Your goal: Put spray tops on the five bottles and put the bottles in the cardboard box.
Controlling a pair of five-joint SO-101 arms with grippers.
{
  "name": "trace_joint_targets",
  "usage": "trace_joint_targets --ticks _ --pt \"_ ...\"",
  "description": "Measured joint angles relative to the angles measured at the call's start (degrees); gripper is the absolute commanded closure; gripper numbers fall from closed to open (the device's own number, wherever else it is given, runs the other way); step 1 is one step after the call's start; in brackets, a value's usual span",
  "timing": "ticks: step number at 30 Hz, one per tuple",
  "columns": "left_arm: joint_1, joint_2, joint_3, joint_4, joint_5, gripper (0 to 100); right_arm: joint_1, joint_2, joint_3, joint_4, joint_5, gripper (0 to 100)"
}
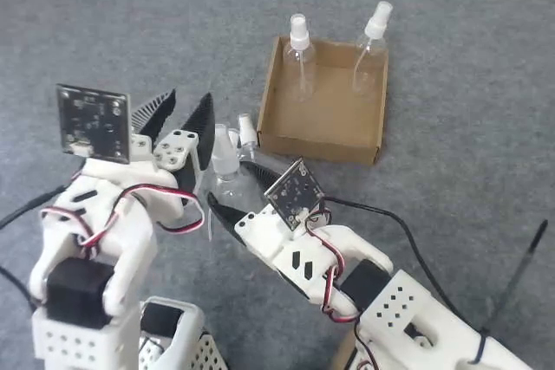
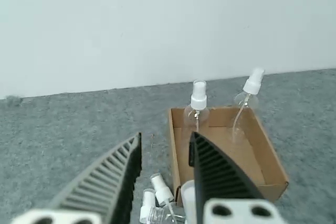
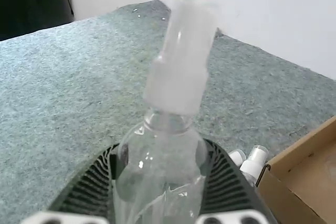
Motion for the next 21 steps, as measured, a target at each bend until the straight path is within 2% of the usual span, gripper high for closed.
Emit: trace_joint_targets --ticks 7,21 --pt "-0.09 0.26 5.98 -1.32 -2.81 94 0.00 0.00 0.00 0.00 0.00 99.2" --pt "-0.09 0.18 6.51 1.76 -6.24 94 0.44 0.00 0.00 0.09 -0.26 99.2"
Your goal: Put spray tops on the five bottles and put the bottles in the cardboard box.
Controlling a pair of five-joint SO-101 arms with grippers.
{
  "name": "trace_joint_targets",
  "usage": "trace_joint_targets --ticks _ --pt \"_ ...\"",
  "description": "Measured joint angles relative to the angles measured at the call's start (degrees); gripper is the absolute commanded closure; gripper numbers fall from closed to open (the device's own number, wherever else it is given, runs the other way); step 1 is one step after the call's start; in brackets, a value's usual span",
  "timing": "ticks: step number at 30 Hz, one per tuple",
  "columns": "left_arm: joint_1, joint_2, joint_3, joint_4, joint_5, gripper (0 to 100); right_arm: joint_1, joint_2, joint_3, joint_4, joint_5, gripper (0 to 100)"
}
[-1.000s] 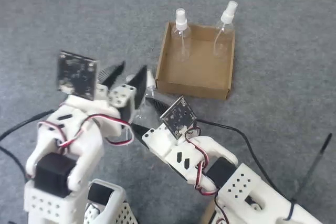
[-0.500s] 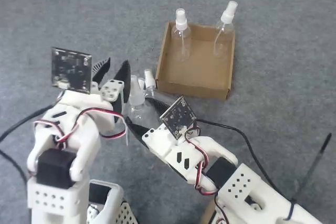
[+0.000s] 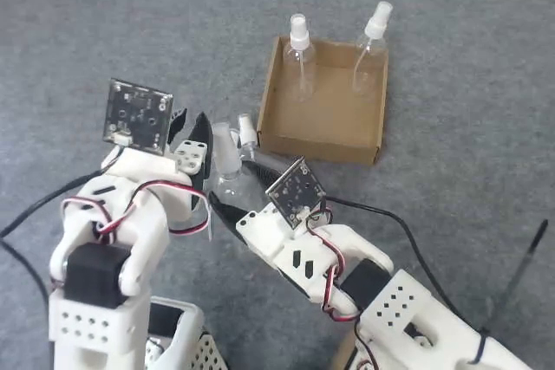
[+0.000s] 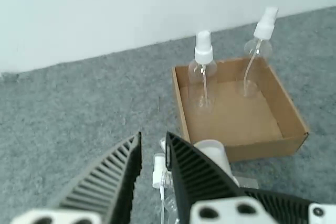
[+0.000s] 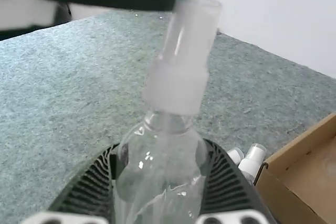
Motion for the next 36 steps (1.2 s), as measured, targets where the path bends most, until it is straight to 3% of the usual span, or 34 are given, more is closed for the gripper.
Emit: trace_joint_targets --ticks 7,18,23,29,36 --pt "4.57 0.09 -0.62 0.44 -2.02 94 0.26 0.00 0.00 -0.09 -0.18 99.2" --pt "-3.16 -12.66 -5.45 4.40 -2.46 93 4.48 0.00 0.00 -0.09 -0.18 99.2" --pt "-3.25 -14.07 4.22 2.73 -2.64 91 10.64 0.09 -3.52 0.35 -0.18 99.2" --pt "2.20 -13.54 19.69 -3.69 -4.75 72 12.66 2.02 -15.12 7.47 -0.18 99.2" --pt "7.82 -13.98 26.55 -5.71 0.53 70 12.92 15.82 -27.69 8.44 -0.09 99.2"
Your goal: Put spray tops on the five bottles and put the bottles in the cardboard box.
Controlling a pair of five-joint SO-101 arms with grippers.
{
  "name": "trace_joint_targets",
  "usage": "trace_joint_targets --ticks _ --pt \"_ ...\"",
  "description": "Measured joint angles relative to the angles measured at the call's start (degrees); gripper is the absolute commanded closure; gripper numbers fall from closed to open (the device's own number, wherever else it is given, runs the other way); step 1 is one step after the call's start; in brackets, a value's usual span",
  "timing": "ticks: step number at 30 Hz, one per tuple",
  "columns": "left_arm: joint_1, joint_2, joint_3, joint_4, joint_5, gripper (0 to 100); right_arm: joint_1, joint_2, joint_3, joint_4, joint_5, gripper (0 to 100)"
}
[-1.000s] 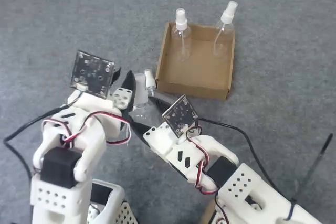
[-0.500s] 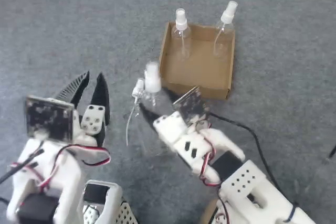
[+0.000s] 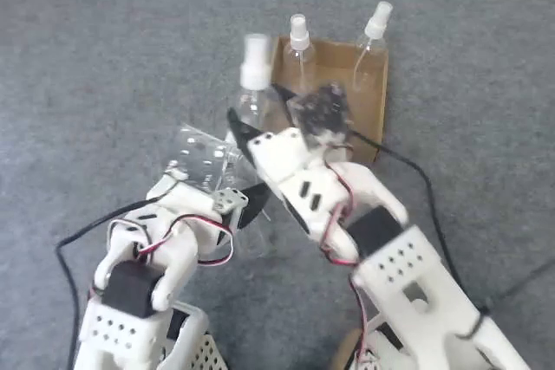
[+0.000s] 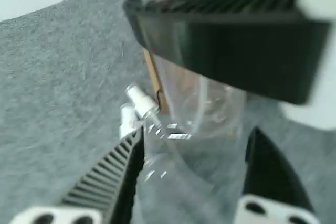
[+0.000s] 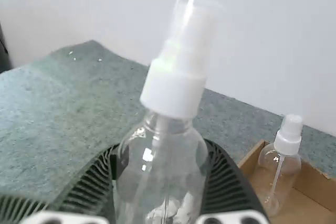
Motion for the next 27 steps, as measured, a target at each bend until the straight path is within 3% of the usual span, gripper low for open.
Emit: trace_joint_targets --ticks 6,12,21,27 --pt "-1.14 0.18 0.79 -2.29 4.22 70 -1.32 7.38 -4.84 0.53 0.00 99.2" --pt "-6.77 0.18 6.68 -10.90 5.36 70 -1.67 6.33 -5.36 6.42 -0.09 99.2" --pt "-7.30 0.18 7.21 -11.87 5.36 70 -1.58 -0.26 -5.54 13.45 3.16 99.2" --pt "-8.00 0.26 8.44 -12.84 5.36 70 5.27 -0.26 -10.02 14.07 6.33 99.2"
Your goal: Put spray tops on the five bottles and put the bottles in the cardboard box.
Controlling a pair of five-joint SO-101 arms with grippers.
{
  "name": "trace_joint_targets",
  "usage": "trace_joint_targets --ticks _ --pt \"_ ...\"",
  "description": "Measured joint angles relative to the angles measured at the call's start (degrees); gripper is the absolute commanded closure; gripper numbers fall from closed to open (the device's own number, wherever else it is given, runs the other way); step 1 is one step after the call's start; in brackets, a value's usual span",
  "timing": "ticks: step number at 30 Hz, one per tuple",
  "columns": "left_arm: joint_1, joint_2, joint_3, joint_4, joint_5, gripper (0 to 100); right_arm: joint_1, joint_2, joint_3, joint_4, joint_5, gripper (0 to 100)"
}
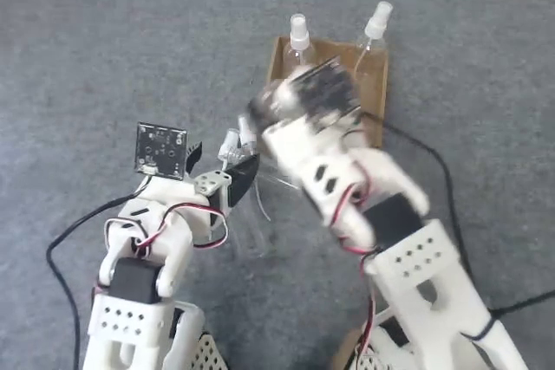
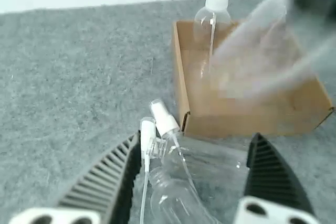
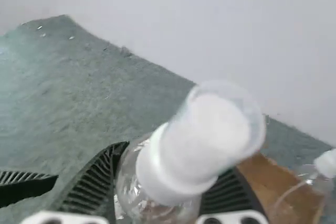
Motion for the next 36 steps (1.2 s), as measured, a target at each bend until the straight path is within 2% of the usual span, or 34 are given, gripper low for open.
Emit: trace_joint_targets --ticks 5,9,12,15,18,24,30,36 --pt "-0.62 0.00 0.09 0.00 0.00 71 7.47 1.93 -5.19 0.62 1.05 99.2" --pt "-2.73 0.00 0.79 0.00 0.18 84 10.37 9.76 -8.88 1.85 2.90 99.2" --pt "-7.65 0.00 1.14 0.00 0.44 93 10.29 16.26 -10.37 2.02 2.90 99.2" --pt "-12.40 -0.18 1.32 0.00 0.79 98 10.37 21.71 -11.34 2.02 2.90 99.2" --pt "-14.42 -0.35 1.67 -0.44 0.97 99 10.46 26.99 -12.66 1.67 2.90 99.2" --pt "-15.21 -0.26 6.59 -7.56 0.97 99 10.46 36.57 -16.00 -1.58 2.90 99.2" --pt "-15.12 -0.26 6.68 -8.09 0.97 99 7.91 44.40 -19.34 -4.04 0.88 99.2" --pt "-15.03 -0.26 7.65 -8.26 0.97 99 8.26 51.60 -23.38 -5.01 0.53 99.2"
